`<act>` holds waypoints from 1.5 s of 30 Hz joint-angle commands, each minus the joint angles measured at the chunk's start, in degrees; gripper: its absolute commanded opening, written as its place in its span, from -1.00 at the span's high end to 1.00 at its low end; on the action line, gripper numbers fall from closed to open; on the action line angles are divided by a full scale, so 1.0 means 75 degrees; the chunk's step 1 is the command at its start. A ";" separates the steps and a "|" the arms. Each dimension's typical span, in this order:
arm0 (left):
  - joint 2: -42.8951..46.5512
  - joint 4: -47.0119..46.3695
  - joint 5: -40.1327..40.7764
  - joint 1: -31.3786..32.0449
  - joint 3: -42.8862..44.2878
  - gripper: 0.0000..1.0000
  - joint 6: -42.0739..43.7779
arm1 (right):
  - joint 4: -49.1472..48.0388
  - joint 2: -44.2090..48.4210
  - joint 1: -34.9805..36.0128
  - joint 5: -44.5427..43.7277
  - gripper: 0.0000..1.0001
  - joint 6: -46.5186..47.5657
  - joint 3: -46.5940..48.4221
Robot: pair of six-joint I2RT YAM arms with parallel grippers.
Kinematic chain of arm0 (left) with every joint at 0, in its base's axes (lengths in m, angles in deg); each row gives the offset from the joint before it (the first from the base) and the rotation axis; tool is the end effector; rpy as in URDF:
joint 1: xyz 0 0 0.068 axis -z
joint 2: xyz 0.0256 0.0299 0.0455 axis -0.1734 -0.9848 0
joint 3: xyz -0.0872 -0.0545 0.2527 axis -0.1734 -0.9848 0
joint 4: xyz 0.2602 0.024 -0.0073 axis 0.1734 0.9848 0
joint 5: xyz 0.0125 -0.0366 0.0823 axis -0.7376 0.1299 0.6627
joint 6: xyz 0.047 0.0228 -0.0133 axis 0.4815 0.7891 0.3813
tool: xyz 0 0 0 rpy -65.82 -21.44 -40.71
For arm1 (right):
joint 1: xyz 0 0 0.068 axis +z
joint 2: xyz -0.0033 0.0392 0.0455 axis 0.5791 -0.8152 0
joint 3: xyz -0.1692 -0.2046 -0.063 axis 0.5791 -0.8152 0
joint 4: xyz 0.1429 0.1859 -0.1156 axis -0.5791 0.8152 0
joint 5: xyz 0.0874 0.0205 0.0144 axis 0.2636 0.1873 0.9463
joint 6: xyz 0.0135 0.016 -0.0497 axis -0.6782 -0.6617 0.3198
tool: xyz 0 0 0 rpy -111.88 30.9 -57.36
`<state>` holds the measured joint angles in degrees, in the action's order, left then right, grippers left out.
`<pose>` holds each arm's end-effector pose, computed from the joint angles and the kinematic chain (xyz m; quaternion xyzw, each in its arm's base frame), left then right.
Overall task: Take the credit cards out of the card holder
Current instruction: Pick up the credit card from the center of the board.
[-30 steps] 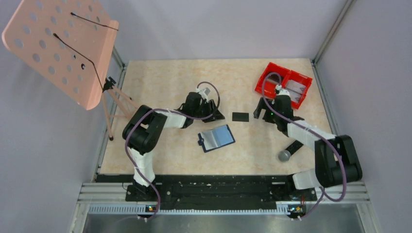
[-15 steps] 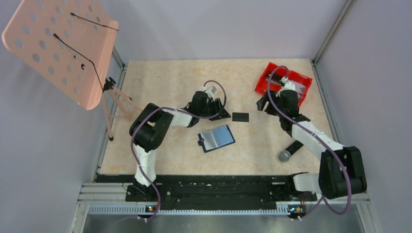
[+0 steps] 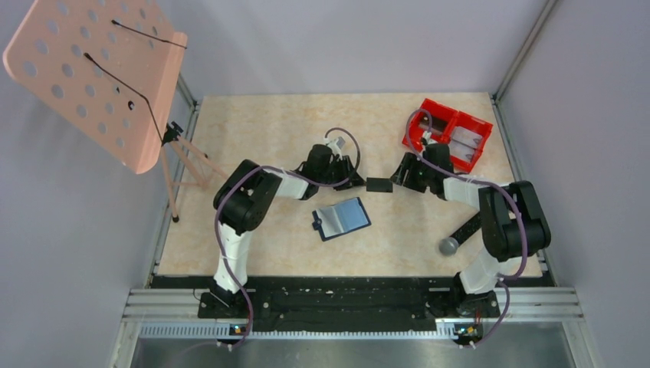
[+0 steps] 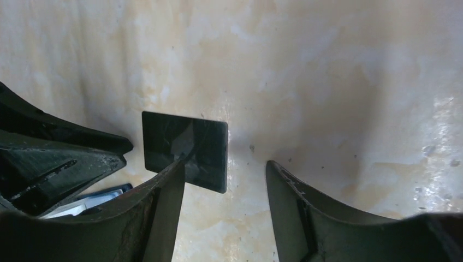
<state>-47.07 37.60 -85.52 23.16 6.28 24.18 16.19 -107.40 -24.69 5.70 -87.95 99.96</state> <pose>0.3522 -0.2488 0.1186 0.0262 0.8503 -0.4592 0.2558 0.3167 0.0686 0.1601 0.0869 0.9055 0.2384 0.3401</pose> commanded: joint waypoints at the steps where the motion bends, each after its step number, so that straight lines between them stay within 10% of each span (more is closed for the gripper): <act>1: -0.0269 -0.0029 0.0055 0.0034 0.0213 0.37 0.0079 | -0.0405 -0.0526 -0.0018 0.0551 -0.08 -0.0264 0.0507; 20: -0.0555 -0.0358 -0.0291 0.0151 0.0121 0.84 -0.0285 | -0.0340 -0.1295 0.0151 0.1197 -0.02 -0.0934 0.0503; 45: -0.0220 -0.0808 -0.0441 0.0174 -0.0593 0.89 -0.0482 | -0.3087 -0.1284 0.0102 0.4012 0.11 -0.1933 -0.0310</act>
<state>-49.30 30.74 -90.25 23.75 3.57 19.52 -2.80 -117.58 -25.65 25.72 -99.51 98.82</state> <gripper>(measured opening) 0.062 0.451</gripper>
